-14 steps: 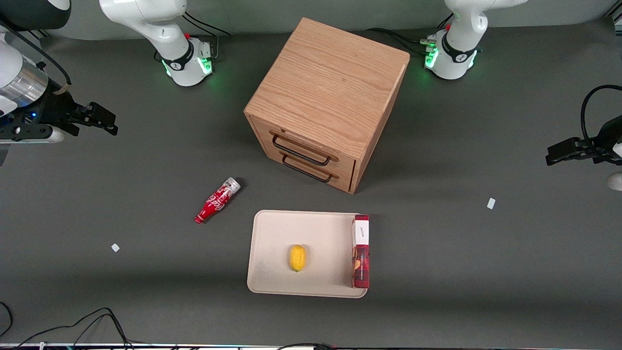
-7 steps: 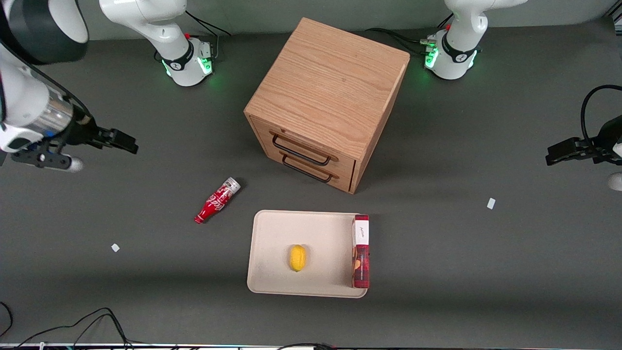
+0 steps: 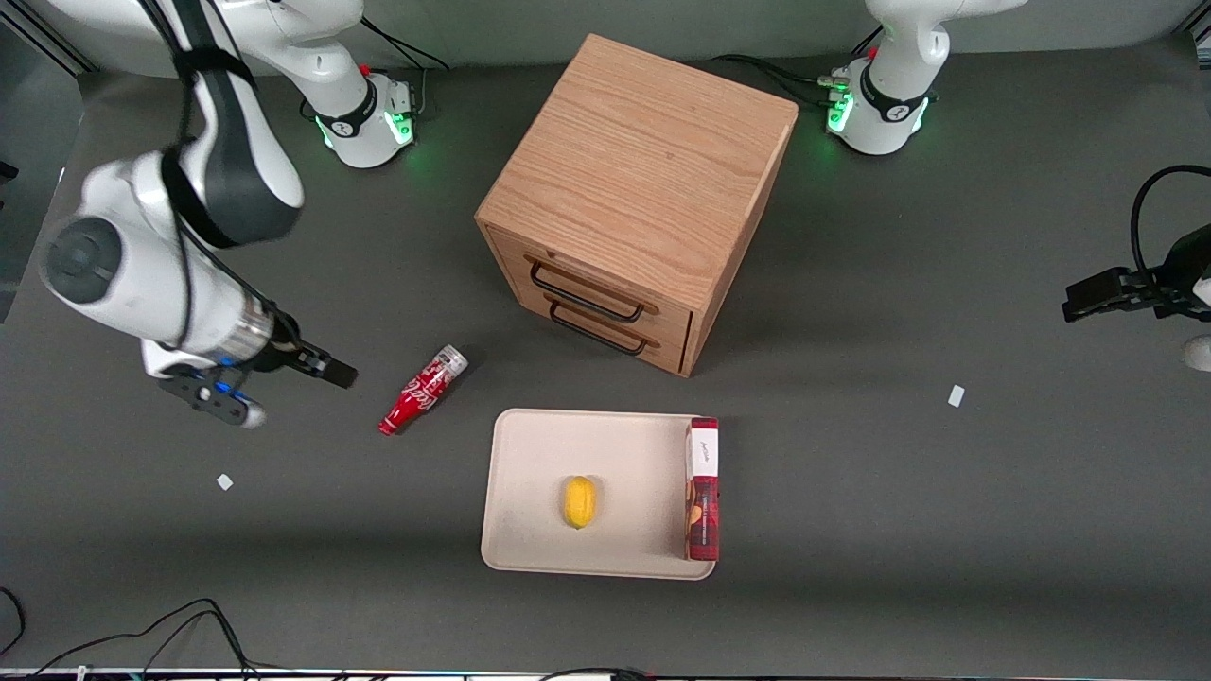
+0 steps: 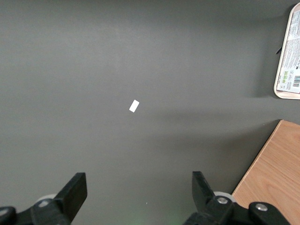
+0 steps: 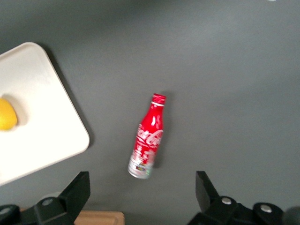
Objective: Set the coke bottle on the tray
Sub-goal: 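Lower the open right gripper over the bottle's body and close it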
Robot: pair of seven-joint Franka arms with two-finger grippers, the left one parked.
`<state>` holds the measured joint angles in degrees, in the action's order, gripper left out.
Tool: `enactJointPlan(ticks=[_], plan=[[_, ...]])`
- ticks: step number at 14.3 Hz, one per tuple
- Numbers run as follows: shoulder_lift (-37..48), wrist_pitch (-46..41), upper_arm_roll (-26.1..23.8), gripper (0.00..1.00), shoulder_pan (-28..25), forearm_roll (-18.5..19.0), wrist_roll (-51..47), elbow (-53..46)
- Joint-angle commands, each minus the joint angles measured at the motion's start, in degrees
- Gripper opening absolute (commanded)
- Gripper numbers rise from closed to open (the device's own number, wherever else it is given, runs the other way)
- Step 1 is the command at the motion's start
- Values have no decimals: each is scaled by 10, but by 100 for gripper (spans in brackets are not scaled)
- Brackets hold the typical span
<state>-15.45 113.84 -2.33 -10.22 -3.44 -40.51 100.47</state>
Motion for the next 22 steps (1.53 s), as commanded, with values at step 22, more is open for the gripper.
enactJointPlan(ticks=[22], plan=[[-149,247,-6,100,-39,31,-190,130]])
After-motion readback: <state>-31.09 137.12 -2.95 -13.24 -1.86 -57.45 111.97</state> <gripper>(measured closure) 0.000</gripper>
